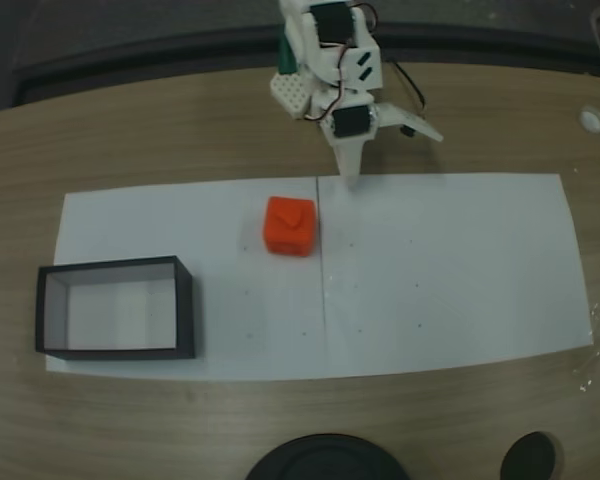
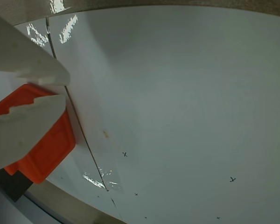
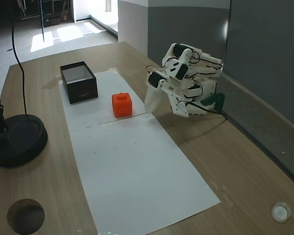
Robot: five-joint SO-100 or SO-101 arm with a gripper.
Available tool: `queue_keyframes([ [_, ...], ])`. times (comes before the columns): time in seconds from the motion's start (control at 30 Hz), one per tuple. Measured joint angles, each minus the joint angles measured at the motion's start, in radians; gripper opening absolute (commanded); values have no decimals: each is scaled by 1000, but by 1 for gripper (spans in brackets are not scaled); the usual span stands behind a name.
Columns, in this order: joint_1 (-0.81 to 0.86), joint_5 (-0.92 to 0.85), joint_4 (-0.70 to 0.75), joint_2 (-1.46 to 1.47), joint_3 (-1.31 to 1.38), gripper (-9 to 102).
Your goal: Grab a orange square and put it in the box.
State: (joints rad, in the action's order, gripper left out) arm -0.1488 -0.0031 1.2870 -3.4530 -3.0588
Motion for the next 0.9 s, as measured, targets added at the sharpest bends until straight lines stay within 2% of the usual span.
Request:
queue_keyframes([
  [0.77, 0, 0, -28, 0, -2, 1],
  [0.83, 6, 0, -80, 0, -2, 4],
  [0.9, 15, -3, -129, 0, 0, 13],
])
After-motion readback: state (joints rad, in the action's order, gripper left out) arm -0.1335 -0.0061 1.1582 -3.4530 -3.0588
